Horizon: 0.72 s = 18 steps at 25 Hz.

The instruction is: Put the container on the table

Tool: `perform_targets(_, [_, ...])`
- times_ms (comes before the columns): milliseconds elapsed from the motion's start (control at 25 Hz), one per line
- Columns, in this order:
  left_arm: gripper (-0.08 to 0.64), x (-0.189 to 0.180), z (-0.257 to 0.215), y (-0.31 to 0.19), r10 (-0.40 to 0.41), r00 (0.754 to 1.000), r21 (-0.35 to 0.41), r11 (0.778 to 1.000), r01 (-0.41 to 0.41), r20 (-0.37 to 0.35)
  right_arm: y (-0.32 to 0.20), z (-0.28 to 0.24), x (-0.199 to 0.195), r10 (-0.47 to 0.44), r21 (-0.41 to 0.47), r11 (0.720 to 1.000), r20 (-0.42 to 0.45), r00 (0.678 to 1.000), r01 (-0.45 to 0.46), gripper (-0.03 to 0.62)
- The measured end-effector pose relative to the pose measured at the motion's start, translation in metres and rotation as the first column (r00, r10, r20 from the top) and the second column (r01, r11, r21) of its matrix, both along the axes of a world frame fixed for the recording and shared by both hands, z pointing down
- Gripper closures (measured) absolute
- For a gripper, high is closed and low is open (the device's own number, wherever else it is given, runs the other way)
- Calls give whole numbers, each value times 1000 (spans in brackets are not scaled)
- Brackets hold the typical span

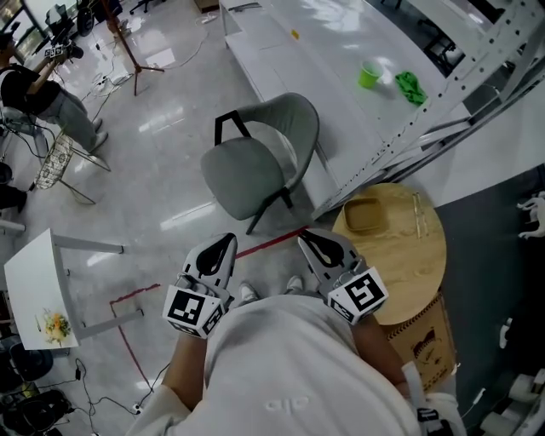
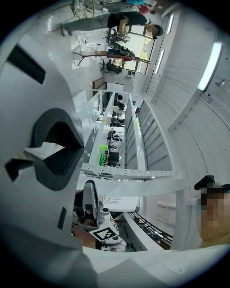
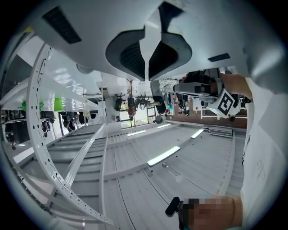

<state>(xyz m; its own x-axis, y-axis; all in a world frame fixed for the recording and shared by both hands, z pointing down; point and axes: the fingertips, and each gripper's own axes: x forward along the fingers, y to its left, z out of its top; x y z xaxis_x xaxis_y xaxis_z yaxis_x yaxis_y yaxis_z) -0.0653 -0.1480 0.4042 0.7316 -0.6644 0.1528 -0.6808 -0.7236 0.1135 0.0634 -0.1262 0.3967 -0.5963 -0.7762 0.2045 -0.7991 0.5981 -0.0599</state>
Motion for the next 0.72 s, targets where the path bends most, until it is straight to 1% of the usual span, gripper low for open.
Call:
perform_targets(120, [545,1,-2,-1,-3,1000,-1,1000,3,-3,-2,-2,3,4,5,1000,-2,1000,-4,541])
perform_targets(440, [545,-3,-1,1,-20,1000,3,1000,20,16,-1,0,6,8,5,1000,-14,1000,-8,548])
perform_targets(720, [545,-3,4,3,-25,999,-6,1000,26,31,-2,5,14,21,-6,1000,-1,1000,-21,548])
